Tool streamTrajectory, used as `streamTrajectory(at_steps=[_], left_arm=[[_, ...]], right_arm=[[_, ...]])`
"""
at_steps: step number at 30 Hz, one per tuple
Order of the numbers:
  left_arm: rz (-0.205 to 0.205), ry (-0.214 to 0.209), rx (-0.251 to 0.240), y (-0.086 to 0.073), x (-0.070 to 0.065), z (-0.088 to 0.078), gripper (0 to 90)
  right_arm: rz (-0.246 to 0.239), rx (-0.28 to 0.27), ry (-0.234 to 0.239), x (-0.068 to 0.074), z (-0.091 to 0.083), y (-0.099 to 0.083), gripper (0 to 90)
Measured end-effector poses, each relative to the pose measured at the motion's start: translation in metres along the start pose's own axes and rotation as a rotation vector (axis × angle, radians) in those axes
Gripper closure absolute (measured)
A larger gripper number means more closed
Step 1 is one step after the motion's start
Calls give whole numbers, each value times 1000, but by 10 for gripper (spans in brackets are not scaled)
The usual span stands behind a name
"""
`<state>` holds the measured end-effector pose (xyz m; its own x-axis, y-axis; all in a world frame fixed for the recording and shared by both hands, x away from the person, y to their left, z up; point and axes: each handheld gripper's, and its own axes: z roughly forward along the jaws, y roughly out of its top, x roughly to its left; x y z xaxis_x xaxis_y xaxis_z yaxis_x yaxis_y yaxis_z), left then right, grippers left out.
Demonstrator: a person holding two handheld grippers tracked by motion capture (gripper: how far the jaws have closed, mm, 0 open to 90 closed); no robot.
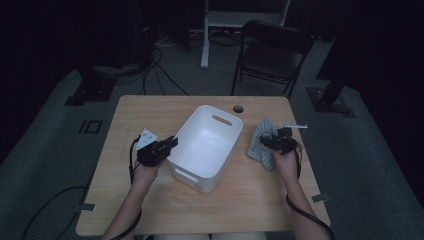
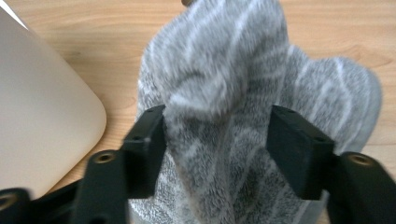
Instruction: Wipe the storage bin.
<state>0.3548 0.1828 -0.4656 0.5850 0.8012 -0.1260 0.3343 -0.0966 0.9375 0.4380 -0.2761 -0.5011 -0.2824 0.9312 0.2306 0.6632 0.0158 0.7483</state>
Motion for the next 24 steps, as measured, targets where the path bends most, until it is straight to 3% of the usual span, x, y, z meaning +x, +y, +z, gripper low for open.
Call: streamTrajectory(at_steps=[2, 6, 11, 12, 13, 17, 24], left_arm=[[6, 2, 2, 0, 0, 0, 798], [16, 1, 6, 1, 0, 0, 798], [28, -25, 3, 1, 5, 1, 773], [30, -25, 6, 1, 5, 2, 772], [52, -15, 11, 2, 5, 2, 770], [68, -2, 27, 5, 11, 3, 638], [92, 47, 44, 11, 26, 5, 515]], right_arm=[[-10, -10, -1, 1, -5, 1, 304], [-10, -31, 55, 0, -15, 1, 181], [-14, -91, 105, -3, -31, -5, 166], [-7, -99, 133, -4, -33, -8, 165], [-3, -101, 141, -4, -35, -10, 165], [-7, -89, 139, -2, -41, -20, 170], [-29, -72, 154, 2, -53, -32, 190]])
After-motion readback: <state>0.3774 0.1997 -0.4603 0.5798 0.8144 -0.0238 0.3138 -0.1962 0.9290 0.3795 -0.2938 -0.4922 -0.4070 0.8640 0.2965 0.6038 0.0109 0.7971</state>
